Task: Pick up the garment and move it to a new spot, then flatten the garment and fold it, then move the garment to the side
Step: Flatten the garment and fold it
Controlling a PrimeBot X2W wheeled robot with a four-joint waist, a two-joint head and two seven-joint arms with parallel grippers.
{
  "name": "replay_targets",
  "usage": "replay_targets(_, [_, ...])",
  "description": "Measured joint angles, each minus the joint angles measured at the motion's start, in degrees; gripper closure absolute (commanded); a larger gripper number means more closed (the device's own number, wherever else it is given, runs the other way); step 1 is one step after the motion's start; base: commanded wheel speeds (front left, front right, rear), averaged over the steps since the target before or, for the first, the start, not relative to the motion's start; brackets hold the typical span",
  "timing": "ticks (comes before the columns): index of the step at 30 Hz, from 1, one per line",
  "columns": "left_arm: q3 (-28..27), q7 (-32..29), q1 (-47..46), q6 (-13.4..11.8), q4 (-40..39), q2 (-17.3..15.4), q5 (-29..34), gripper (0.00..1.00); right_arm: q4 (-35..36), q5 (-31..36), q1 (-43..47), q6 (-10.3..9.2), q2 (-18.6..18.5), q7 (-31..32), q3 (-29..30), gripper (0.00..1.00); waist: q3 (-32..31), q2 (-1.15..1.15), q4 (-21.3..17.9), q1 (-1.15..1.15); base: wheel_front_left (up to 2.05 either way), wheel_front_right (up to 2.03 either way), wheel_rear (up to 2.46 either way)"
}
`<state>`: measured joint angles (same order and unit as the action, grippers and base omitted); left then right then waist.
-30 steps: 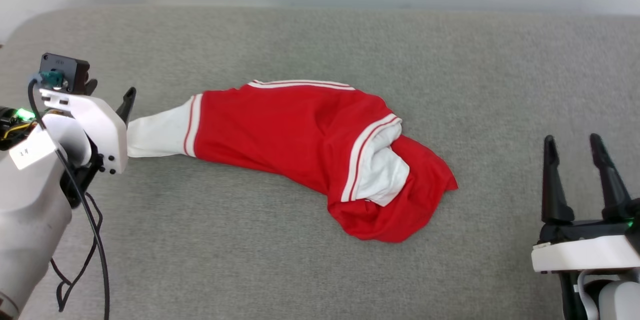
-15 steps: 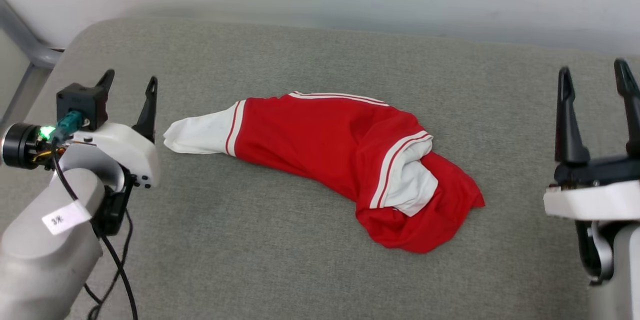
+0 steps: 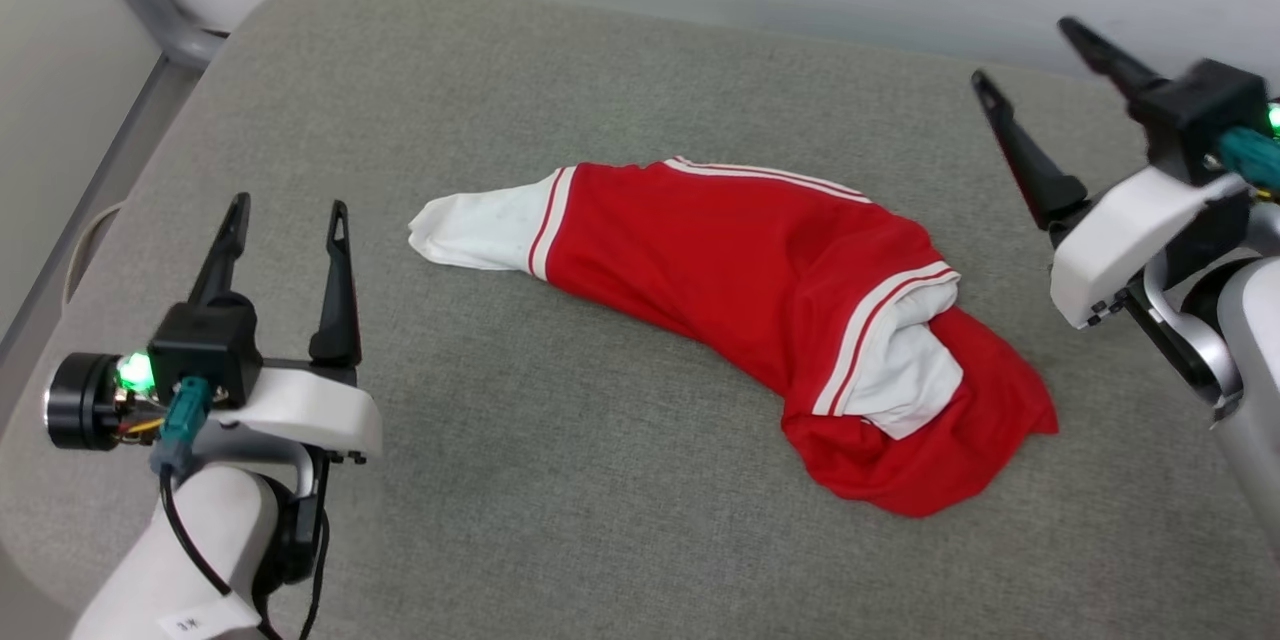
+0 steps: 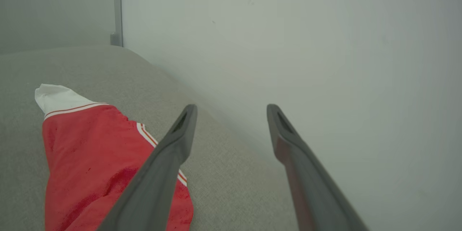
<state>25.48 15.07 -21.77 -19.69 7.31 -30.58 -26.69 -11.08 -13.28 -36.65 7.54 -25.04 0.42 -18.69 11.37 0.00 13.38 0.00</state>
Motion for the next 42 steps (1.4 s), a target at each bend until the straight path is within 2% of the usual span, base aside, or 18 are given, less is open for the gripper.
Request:
replay_targets(7, [-5.13, 0.00, 3.78, 1.92, -2.38, 5.47, 6.03, 0.00, -2.31, -14.06, -9.93, -0.01, -9.62, 21.76, -16.91, 0.00, 2.92, 0.00, 2.65, 0.00, 0.00, 0.00, 0.00])
replay_targets(12, [-7.86, 0.00, 4.19, 4.11, -2.91, 9.45, 9.51, 0.00, -3.41, -24.02, -15.44, -0.01, -13.82, 35.76, -26.37, 0.00, 5.60, 0.00, 4.42, 0.00, 0.00, 0.00, 0.00])
replay_targets(15, [-9.39, 0.00, 4.20, 5.22, -3.44, 11.84, 11.50, 0.00, -4.03, -27.17, -18.47, -0.01, -15.55, 42.17, -30.60, 0.00, 7.41, 0.00, 5.36, 0.00, 0.00, 0.00, 0.00])
replay_targets(19, [-11.29, 0.00, 4.19, 6.73, -4.12, 14.90, 13.88, 0.00, -5.55, -29.47, -21.53, -0.01, -16.31, 46.67, -34.34, 0.00, 9.72, 0.00, 6.55, 0.00, 0.00, 0.00, 0.00])
replay_targets(25, [-13.67, 0.00, 4.13, 9.34, -4.46, 18.89, 16.64, 0.00, -7.73, -30.64, -23.92, -0.02, -17.40, 50.02, -40.39, 0.00, 12.78, 0.00, 8.23, 0.00, 0.00, 0.00, 0.00])
replay_targets(31, [-16.02, 0.00, 3.98, 11.39, -4.32, 21.70, 18.96, 0.00, -8.11, -33.16, -26.22, -0.03, -18.97, 50.07, -44.62, 0.00, 14.86, 0.00, 9.21, 0.00, 0.00, 0.00, 0.00])
replay_targets(32, [-16.48, 0.00, 3.98, 11.69, -4.27, 22.04, 19.25, 0.00, -8.11, -33.42, -26.54, -0.03, -19.14, 49.34, -45.13, 0.56, 15.01, 0.00, 9.21, -0.01, 0.00, 0.00, 0.00])
replay_targets(33, [-16.81, 0.00, 3.98, 12.00, -4.19, 22.26, 19.59, 0.00, -8.12, -33.62, -26.77, -0.03, -19.29, 48.26, -45.65, 1.00, 15.03, 0.00, 9.12, 0.00, 0.00, 0.00, 0.00])
replay_targets(42, [-19.42, 0.00, 4.92, 14.00, -3.45, 23.24, 22.07, 0.00, -8.89, -34.90, -27.05, -0.02, -17.80, 34.50, -48.92, 1.00, 12.17, 0.00, 7.48, 0.01, 0.00, 0.00, 0.00])
